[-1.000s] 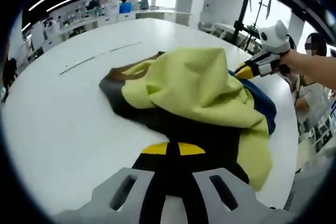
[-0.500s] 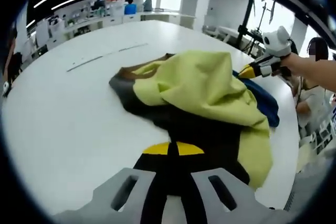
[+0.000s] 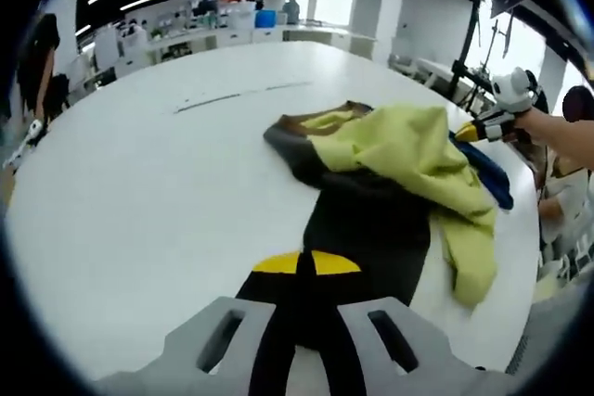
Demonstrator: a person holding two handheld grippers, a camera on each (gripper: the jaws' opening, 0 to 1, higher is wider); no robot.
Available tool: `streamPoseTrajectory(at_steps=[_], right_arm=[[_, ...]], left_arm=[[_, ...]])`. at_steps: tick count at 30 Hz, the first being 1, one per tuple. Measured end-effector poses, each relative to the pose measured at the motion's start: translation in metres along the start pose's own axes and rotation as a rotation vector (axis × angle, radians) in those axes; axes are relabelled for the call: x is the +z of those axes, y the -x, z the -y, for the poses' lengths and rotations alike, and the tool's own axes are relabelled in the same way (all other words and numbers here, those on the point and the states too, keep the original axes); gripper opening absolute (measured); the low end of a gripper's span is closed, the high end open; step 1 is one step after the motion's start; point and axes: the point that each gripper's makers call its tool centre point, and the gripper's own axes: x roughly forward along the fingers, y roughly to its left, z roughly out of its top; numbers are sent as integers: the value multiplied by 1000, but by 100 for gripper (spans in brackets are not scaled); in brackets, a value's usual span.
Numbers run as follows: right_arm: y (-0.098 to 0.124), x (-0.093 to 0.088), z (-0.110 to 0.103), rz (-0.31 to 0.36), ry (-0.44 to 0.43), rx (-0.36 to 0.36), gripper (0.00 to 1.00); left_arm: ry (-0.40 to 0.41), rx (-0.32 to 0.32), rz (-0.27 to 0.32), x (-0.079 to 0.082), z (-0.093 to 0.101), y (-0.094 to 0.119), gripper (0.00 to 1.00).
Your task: Fold the garment on the visible template until the final outline fits inside the template.
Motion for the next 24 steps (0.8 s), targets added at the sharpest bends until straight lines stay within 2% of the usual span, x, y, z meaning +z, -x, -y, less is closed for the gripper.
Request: streamPoseTrajectory(at_steps=[8,16,24], right_arm=[[4,3,15,-6,9,-35,0],[8,-2,26,-31,25,-63,0],[11,1,36,-50,60,-88,0]], left_arm=[[36,80,-8,-11,-43,20,0],[73,137,-27,-30,-61,39,0],[102,191,-44,-42,-83,55,0]])
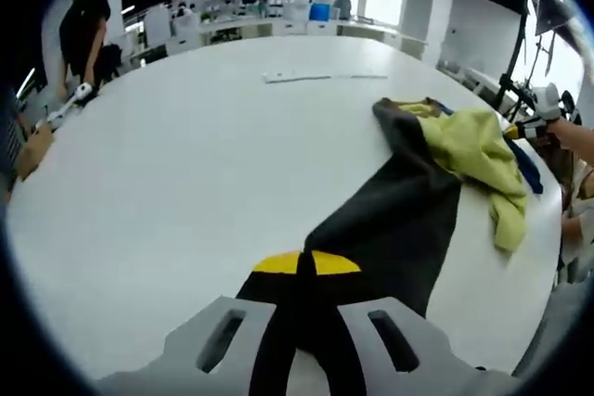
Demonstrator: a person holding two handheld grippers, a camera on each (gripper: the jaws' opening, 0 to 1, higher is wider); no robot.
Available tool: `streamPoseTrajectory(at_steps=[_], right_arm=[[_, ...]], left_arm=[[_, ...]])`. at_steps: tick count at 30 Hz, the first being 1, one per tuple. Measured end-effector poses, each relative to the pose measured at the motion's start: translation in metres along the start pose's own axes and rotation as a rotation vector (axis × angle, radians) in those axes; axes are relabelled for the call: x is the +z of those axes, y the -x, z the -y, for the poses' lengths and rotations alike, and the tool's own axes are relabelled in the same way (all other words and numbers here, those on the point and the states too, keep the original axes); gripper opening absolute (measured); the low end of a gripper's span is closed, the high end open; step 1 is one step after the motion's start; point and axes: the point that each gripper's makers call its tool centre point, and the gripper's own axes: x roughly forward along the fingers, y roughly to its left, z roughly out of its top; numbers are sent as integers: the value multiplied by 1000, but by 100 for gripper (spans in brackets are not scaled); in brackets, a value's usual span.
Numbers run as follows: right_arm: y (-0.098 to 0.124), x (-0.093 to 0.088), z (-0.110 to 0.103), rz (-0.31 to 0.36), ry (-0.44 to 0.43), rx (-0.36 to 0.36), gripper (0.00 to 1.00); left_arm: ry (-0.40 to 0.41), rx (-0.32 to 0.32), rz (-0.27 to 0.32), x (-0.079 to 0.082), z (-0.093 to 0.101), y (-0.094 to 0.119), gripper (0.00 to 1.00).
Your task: Fold the garment on the visible template until the final outline fits inside the template.
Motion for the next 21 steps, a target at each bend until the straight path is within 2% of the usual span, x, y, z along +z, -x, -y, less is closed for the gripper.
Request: streamPoseTrajectory(at_steps=[11,21], right_arm=[[0,9,9,-24,73,-21,0],[-1,12,12,-37,109,-28,0]], left_arm=[[84,61,1,-9,-34,11,0],[103,83,4,-8,-47,16,0]])
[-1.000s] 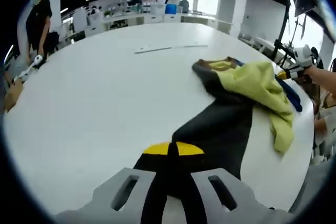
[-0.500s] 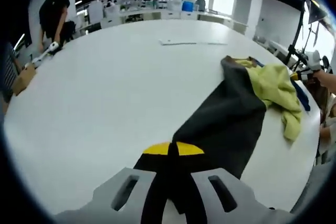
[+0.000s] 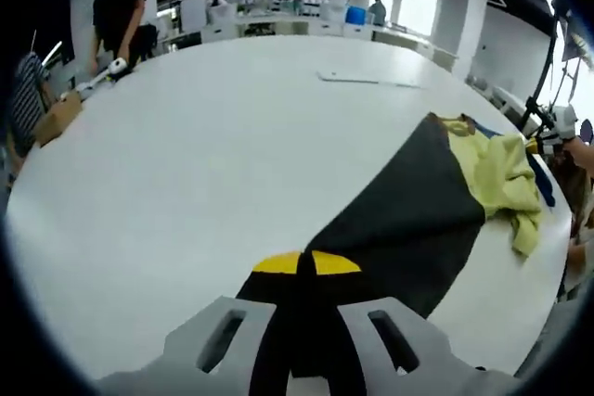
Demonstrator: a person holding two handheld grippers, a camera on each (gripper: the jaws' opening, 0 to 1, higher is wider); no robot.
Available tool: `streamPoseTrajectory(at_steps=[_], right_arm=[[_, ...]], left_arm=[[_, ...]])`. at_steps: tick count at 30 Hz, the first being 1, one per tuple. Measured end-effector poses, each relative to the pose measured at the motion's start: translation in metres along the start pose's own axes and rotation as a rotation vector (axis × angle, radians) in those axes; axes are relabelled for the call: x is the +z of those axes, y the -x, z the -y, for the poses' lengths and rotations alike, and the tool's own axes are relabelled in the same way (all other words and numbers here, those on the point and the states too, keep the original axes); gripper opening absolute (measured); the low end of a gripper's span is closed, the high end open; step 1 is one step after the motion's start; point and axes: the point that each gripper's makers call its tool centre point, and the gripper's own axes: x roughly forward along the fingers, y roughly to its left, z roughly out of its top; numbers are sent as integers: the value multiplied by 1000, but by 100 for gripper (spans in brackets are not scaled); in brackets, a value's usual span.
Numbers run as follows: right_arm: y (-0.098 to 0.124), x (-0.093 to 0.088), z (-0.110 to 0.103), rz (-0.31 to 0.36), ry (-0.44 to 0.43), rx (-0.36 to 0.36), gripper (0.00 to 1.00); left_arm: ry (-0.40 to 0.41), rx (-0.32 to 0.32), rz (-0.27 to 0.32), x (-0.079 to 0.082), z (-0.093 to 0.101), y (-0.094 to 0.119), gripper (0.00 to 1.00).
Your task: Fold the garment on the visible template until the final outline fits inside the template.
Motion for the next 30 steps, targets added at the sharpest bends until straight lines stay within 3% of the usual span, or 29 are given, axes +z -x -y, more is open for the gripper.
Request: streamPoseTrajectory(at_steps=[13,24,30], right_arm=[[0,-4,4,-21,20,-6,0],[0,-1,6,-17,30,-15,0],[1,-1,4,-19,33,-10,0]], left_arm=[[-5,11,-5,5,-8,-3,0],[-18,25,21,22,-14,-3,0],[-18,19,8,19,-13,-4,0]])
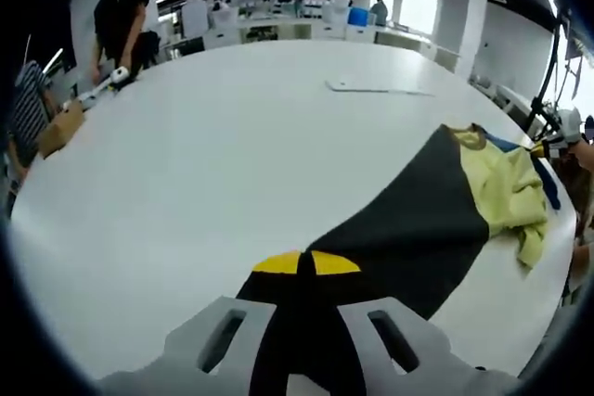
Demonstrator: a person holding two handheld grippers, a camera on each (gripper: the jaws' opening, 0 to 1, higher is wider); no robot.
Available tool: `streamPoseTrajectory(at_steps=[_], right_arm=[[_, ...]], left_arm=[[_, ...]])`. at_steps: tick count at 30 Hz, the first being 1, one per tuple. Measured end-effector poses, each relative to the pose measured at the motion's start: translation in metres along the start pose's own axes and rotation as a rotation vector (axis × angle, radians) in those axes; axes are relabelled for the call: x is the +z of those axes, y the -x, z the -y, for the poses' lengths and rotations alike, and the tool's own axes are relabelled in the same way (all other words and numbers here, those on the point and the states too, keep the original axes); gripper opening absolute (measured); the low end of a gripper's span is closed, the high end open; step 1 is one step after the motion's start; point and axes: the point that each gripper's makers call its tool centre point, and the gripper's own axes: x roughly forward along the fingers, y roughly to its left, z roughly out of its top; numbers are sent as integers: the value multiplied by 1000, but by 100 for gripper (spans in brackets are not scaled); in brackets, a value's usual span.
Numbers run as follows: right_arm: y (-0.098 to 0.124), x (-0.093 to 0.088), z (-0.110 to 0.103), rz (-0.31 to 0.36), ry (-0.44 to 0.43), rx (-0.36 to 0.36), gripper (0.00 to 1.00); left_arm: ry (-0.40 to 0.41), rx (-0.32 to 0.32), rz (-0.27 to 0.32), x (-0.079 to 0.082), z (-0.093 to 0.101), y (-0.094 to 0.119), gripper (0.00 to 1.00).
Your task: Fold the garment on the visible template until the final outline fits inside the template.
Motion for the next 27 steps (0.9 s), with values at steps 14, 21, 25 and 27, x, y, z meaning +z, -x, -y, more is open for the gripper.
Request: streamPoseTrajectory(at_steps=[14,21,25,27], right_arm=[[8,8,-3,48,-23,2,12],[13,15,-12,72,-10,21,14],[18,15,-17,73,14,25,14],[19,16,-18,76,20,26,14]], left_arm=[[9,2,27,3,-2,9,4],[-11,-3,48,10,6,15,16],[-15,-12,64,14,10,18,16],[-21,-22,69,14,14,19,16]])
